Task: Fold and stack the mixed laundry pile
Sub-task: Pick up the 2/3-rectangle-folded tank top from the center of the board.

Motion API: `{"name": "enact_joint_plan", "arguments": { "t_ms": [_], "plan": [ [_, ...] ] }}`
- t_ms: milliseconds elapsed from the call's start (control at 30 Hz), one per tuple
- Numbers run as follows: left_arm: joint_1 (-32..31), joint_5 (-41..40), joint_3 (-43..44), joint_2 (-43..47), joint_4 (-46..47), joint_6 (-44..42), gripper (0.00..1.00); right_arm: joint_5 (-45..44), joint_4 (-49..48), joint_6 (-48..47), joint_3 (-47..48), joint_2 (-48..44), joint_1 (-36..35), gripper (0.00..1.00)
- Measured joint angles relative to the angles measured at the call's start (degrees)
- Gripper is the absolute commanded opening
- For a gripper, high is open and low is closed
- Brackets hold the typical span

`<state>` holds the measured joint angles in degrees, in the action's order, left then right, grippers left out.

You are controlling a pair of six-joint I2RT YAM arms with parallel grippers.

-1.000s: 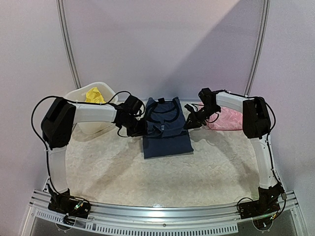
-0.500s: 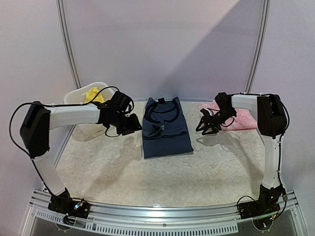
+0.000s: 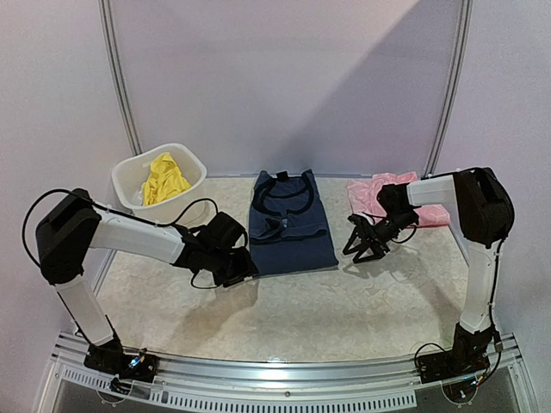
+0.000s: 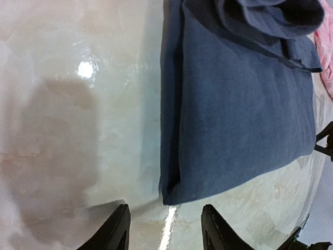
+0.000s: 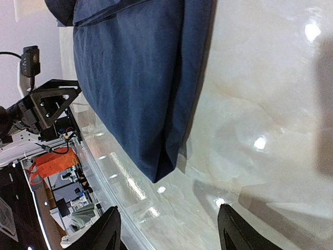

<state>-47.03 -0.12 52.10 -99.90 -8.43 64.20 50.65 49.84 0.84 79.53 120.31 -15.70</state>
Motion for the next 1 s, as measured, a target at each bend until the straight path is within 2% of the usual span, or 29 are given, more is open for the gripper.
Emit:
{"name": "enact_joint_plan", "arguments": {
  "t_ms": [333,667,800,1000],
  "plan": [
    [0.0,-0.3,-0.4,-4.8,11.2,7.1,0.4,3.6,-2.4,3.7,1.2,4.3,-2.7,0.54],
    [0.2,0.6,-1.2,-5.6,14.6,10.2,0.32,6.0,-3.5,6.5,2.3,6.1,-3.1,0.46],
    [0.5,0.9,-1.5,-5.6,15.1,10.9,0.33,7.9,-4.2,7.5,2.4,7.1,-3.3,0.44],
    [0.7,1.6,-1.5,-5.4,14.9,11.1,0.41,9.0,-4.9,8.4,2.4,7.7,-3.5,0.42]
  ]
}}
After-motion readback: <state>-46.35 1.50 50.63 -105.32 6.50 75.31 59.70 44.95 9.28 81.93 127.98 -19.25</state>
